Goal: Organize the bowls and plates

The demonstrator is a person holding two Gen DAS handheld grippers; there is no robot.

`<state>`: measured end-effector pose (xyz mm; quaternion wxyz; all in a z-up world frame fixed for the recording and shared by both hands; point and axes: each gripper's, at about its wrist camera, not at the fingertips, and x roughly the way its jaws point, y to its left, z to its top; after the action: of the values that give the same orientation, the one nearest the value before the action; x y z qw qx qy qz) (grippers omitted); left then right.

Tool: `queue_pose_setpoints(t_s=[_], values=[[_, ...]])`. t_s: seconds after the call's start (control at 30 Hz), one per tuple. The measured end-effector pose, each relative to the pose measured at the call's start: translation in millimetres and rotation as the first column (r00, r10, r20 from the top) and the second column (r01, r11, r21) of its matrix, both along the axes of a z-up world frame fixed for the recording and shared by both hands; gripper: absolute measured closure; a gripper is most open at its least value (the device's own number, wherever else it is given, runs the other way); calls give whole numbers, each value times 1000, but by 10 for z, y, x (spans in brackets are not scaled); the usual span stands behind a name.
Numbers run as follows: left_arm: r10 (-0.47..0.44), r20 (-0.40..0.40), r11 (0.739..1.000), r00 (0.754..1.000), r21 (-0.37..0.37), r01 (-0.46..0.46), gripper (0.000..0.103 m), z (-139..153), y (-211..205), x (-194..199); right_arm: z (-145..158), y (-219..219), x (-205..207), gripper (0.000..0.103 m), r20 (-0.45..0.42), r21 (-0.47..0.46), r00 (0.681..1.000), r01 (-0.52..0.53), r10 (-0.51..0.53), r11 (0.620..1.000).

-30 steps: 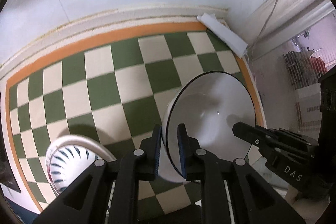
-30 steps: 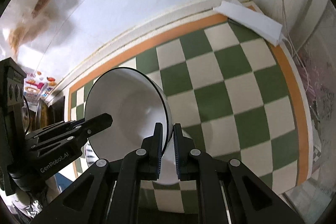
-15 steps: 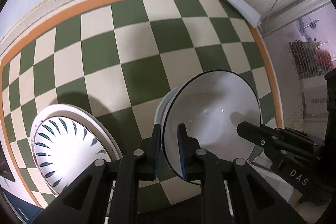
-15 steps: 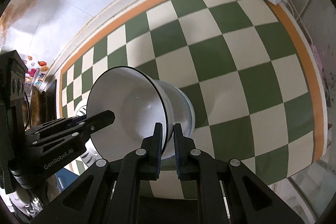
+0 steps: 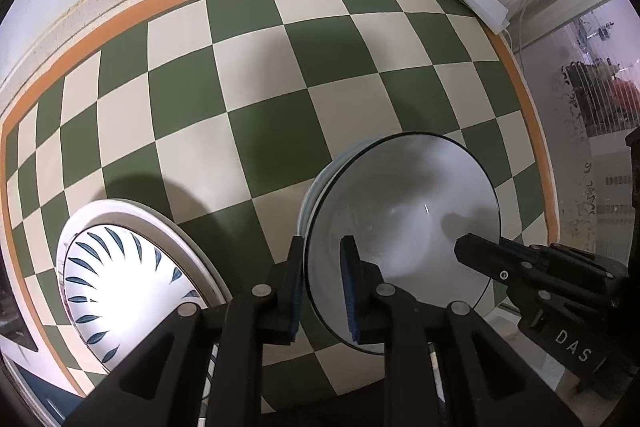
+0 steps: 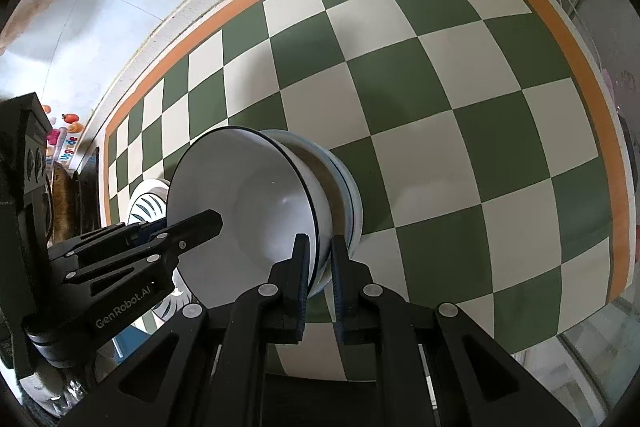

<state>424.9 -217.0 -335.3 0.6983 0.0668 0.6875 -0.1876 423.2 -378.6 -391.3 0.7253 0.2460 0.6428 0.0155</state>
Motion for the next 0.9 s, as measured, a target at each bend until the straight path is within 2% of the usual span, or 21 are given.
queue_pose_setpoints(t_s=[0.5, 0.73, 0.77, 0.9], values=[[-6, 17, 999, 1000, 35, 5, 86, 11, -39, 10, -15, -37, -8, 87, -9, 25, 1000, 7, -7, 1000], [-30, 65, 999, 997, 17, 29, 86, 303, 15, -103, 176, -18, -91, 86, 16, -13, 1000, -2, 3, 1000], [-36, 78, 999, 996, 9, 35, 86, 372, 34, -130, 251, -2, -124, 83, 26, -37, 1000, -9, 10, 999], [-56, 128, 998, 990, -11, 58, 75, 642, 121, -245, 521, 16, -277, 55, 80, -86, 997, -3, 10, 996]])
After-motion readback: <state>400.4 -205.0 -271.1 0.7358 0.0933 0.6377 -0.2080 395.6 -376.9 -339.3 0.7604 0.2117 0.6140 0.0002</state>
